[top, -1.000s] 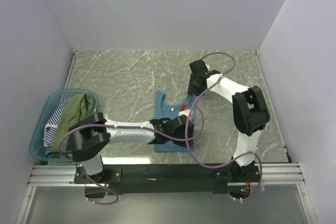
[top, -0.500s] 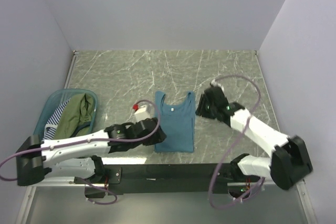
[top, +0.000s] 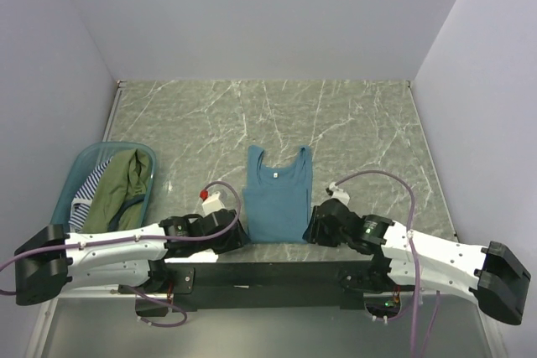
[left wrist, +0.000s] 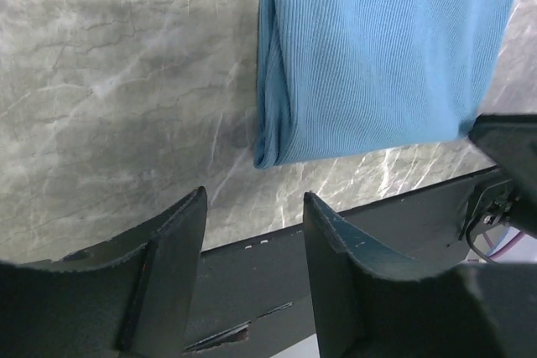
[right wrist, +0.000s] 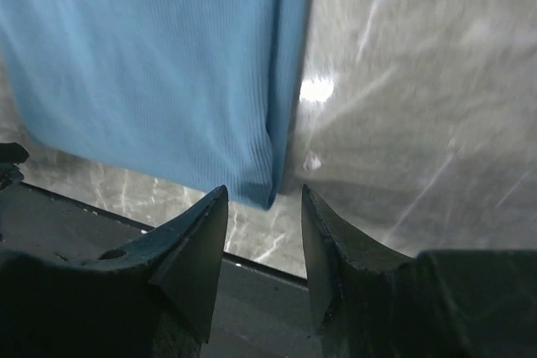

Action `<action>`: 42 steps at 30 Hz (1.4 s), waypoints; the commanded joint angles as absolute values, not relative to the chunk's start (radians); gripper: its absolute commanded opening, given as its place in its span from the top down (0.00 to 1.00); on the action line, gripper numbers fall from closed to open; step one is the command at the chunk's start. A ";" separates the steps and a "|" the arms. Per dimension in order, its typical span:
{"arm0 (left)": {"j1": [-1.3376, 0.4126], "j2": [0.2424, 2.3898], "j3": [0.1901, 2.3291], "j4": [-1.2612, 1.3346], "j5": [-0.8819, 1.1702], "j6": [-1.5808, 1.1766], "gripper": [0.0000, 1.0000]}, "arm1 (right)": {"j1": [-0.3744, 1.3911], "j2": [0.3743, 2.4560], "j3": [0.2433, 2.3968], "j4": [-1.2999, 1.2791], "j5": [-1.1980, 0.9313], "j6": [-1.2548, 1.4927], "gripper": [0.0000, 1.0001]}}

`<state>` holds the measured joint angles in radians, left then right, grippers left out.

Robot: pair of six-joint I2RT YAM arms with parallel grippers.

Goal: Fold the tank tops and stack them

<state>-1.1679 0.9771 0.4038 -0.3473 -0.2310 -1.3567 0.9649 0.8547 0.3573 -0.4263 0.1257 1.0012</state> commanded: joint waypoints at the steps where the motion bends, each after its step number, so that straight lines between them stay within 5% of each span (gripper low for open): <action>1: -1.167 0.985 0.399 -0.262 -0.227 -1.393 0.44 | 1.011 0.848 0.336 -0.396 0.190 1.139 0.52; 11: -1.167 1.075 0.383 -0.192 -0.268 -1.401 0.48 | 1.078 0.845 0.255 -0.348 0.235 1.292 0.54; 21: -1.167 1.219 0.408 -0.167 -0.324 -1.405 0.59 | 1.091 0.808 0.224 -0.373 0.276 1.332 0.69; 24: -1.167 1.238 0.416 -0.172 -0.330 -1.402 0.68 | 1.092 0.815 0.232 -0.371 0.282 1.319 0.74; 29: -1.167 1.198 0.422 -0.198 -0.341 -1.390 0.99 | 1.091 0.828 0.255 -0.367 0.291 1.287 0.88; 32: -1.173 1.167 0.436 -0.232 -0.344 -1.370 0.99 | 1.100 0.822 0.287 -0.400 0.302 1.263 1.00; 42: -1.333 1.045 0.456 -0.368 -0.367 -1.450 0.99 | 1.353 0.784 0.390 -0.569 0.396 1.429 1.00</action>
